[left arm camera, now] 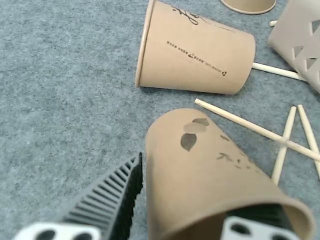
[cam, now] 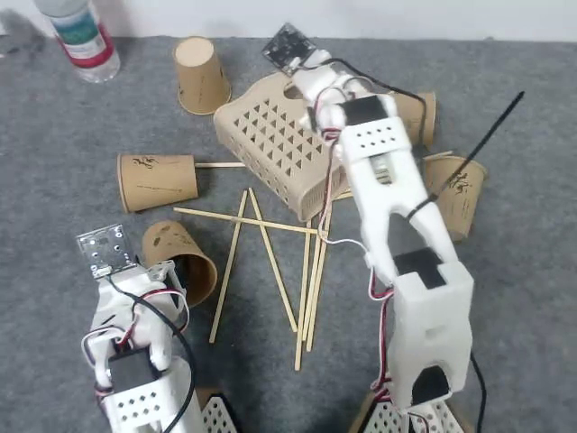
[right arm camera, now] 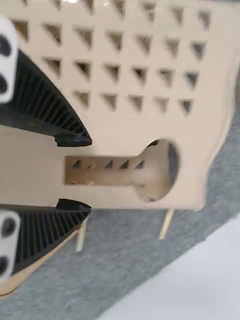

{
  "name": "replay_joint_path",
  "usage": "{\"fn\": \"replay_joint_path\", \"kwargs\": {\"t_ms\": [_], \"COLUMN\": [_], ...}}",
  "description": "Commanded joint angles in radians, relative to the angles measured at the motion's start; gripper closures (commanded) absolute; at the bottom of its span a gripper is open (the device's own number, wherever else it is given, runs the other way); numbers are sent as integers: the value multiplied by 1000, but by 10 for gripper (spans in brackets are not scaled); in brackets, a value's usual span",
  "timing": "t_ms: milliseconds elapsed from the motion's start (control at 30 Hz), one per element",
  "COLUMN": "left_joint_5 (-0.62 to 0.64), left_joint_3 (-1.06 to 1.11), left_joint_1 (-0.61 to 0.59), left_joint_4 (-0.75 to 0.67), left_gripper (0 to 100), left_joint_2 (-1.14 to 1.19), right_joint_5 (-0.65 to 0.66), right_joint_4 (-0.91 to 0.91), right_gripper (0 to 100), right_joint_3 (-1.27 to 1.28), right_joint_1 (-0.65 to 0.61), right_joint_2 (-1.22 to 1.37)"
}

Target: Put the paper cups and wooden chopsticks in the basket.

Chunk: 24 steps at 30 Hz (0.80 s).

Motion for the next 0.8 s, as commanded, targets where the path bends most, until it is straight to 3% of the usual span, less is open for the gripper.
{"fn": "replay_joint_path", "kwargs": {"t_ms": [0,200,467,767], "left_joint_5": [2,2,2,2], "left_joint_3": [-5,-5,-5,-5], "left_joint_1": [-5,-5,-5,-5], "left_joint_4": [6,6,6,6], "left_gripper": [742,742,742,742], "left_joint_2": [-23,-23,-23,-23], "right_joint_5": [14,129,132,3], "right_joint_4": [-25,-25,-16,-61], "right_gripper": [821,822,822,822], "right_joint_3": [-97,-133,-147,-149], "right_joint_1": [-12,18,41,56], "right_joint_2": [22,133,134,24]}}
